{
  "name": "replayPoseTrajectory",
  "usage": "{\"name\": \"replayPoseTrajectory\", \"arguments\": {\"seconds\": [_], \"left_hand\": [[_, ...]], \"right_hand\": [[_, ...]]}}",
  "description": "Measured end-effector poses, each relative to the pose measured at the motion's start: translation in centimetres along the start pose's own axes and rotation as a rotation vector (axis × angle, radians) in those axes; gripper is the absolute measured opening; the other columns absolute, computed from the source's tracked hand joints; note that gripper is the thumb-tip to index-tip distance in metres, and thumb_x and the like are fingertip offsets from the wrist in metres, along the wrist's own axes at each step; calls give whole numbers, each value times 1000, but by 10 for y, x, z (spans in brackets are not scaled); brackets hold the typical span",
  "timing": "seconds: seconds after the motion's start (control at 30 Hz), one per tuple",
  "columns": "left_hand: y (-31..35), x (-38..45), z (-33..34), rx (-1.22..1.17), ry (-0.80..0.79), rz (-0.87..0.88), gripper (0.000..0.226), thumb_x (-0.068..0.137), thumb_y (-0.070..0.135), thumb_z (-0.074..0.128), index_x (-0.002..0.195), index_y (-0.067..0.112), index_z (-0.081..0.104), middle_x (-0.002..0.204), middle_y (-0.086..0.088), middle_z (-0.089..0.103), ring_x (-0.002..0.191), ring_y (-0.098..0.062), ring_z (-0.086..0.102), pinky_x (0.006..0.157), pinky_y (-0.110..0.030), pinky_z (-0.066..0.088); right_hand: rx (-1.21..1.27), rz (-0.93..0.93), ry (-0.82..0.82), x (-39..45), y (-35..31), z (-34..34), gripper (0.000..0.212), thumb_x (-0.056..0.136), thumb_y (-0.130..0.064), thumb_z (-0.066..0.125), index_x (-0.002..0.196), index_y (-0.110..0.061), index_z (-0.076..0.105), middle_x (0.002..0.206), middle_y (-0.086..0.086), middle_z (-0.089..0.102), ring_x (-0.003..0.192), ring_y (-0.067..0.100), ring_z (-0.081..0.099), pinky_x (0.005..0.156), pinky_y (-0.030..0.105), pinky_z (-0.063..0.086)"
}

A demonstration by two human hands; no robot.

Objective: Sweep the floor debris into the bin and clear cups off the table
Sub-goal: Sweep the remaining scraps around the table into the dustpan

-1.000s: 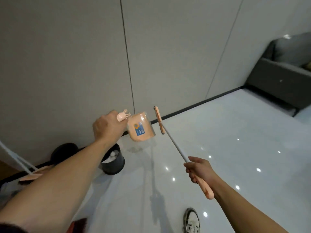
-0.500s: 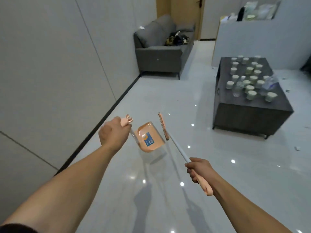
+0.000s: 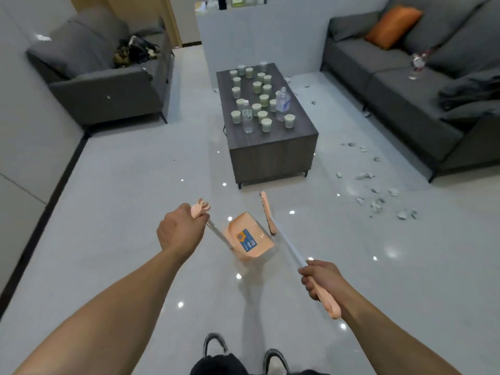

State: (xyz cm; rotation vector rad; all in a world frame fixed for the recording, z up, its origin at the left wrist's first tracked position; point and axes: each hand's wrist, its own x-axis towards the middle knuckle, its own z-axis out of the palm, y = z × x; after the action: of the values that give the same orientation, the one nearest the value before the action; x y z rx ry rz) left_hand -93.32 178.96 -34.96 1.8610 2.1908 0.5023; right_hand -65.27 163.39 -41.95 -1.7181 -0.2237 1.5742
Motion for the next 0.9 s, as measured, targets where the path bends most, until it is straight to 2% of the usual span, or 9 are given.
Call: {"name": "replayPoseTrajectory", "arguments": {"seconds": [0.17, 0.3, 0.37, 0.5, 0.57, 0.67, 0.77, 0.9], "left_hand": [[63, 28, 49, -1, -75, 150, 33, 84, 51, 58, 70, 22, 51, 62, 3, 55, 57, -19, 51, 50, -28, 29], [111, 57, 86, 4, -179, 277, 28, 86, 50, 59, 79, 24, 57, 70, 1, 61, 66, -25, 58, 59, -32, 45], [133, 75, 102, -10, -221, 335, 26, 88, 50, 59, 82, 24, 59, 72, 1, 63, 67, -23, 60, 64, -33, 52], [180, 112, 132, -29, -286, 441, 26, 90, 51, 62, 84, 26, 60, 70, 6, 60, 64, -16, 58, 57, -28, 47], [204, 126, 145, -20, -332, 486, 26, 89, 52, 62, 84, 26, 59, 72, 5, 61, 68, -19, 60, 60, -30, 48], [241, 142, 160, 7, -370, 558, 28, 88, 52, 62, 80, 26, 55, 73, 5, 60, 69, -21, 59, 57, -29, 39], [280, 153, 178, -6, -422, 604, 29, 89, 50, 61, 78, 24, 54, 75, 2, 62, 71, -23, 61, 58, -30, 40], [340, 156, 210, 7, -459, 670, 27, 88, 49, 59, 82, 23, 56, 78, 0, 62, 72, -26, 57, 57, -31, 34]], "right_hand": [[91, 29, 108, 13, -3, -37, 13, 86, 0, 65, 95, -5, 58, 61, 9, 49, 41, 14, 40, 38, 21, 33], [205, 42, 217, 27, -17, -52, 16, 85, 0, 64, 93, -10, 54, 65, 9, 46, 43, 14, 36, 39, 21, 30], [256, 41, 277, 35, -24, -54, 17, 85, 1, 63, 95, -11, 56, 68, 10, 46, 44, 14, 36, 40, 22, 29], [333, 38, 375, 50, -42, -59, 15, 85, 3, 63, 96, -6, 59, 64, 10, 49, 42, 14, 39, 38, 21, 31], [387, 38, 427, 59, -51, -65, 17, 85, 3, 63, 101, -3, 60, 62, 10, 51, 41, 14, 41, 38, 21, 33], [457, 31, 483, 72, -68, -77, 16, 85, 3, 64, 101, -1, 61, 60, 11, 50, 41, 15, 41, 38, 22, 34], [508, 40, 547, 85, -80, -99, 19, 85, 2, 65, 103, 0, 61, 58, 11, 52, 40, 15, 42, 38, 22, 35], [593, 8, 606, 110, -102, -148, 26, 86, 4, 65, 109, -6, 58, 55, 12, 53, 37, 15, 43, 36, 21, 35]]}}
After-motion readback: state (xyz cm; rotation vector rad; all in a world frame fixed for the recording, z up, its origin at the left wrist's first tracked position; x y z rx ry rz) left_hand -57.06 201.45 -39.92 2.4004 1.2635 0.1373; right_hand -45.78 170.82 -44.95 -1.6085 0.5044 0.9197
